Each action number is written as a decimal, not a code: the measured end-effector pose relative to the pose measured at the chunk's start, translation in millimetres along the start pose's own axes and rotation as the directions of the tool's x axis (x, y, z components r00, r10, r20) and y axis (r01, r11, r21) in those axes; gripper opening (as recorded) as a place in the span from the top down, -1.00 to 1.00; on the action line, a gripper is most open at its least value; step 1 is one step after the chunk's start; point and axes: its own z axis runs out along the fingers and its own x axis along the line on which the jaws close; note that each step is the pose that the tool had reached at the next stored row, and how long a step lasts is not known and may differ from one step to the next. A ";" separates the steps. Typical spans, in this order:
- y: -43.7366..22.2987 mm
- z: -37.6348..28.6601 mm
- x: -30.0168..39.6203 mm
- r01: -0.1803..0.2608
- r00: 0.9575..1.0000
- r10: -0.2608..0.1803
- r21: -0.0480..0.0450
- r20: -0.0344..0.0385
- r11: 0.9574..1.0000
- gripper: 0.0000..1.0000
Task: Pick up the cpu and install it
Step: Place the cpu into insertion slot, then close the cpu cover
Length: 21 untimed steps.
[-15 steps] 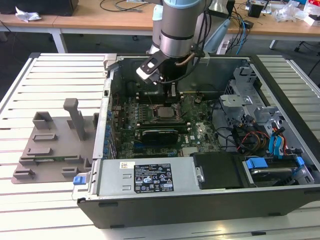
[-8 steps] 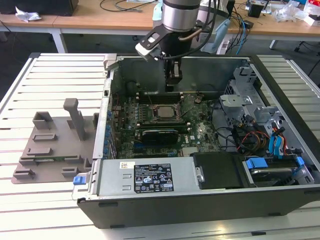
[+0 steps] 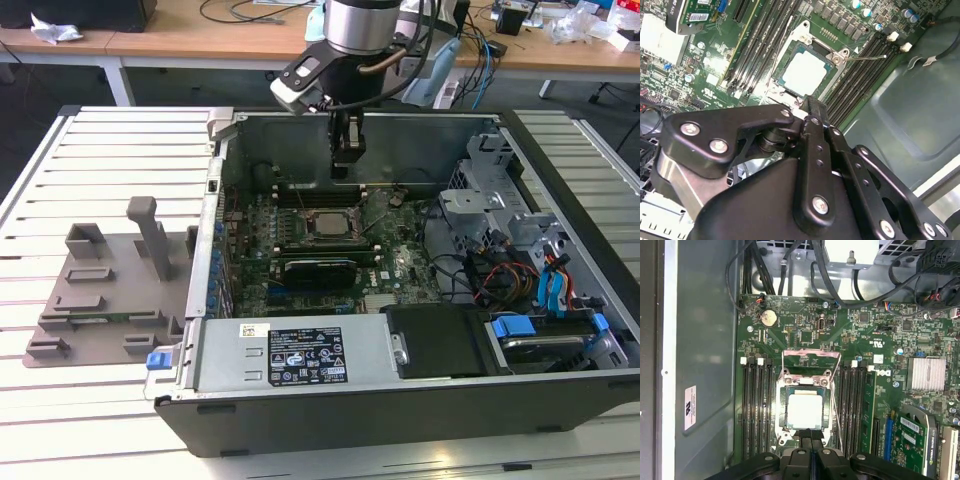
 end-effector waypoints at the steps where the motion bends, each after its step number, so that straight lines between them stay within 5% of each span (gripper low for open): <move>1: 0.0 0.0 0.0 0.000 1.000 0.000 0.000 0.000 1.000 0.79; 7: 1.2 -0.1 -0.1 0.000 1.000 0.000 0.000 0.000 1.000 0.79; 10: 11.7 -0.4 -0.5 0.000 1.000 0.000 0.000 0.001 1.000 0.79; 15: 40.0 -1.3 -1.6 0.000 1.000 0.000 0.001 0.003 1.000 0.79; 21: 53.3 -1.6 -2.1 0.000 1.000 0.000 0.001 0.004 1.000 0.79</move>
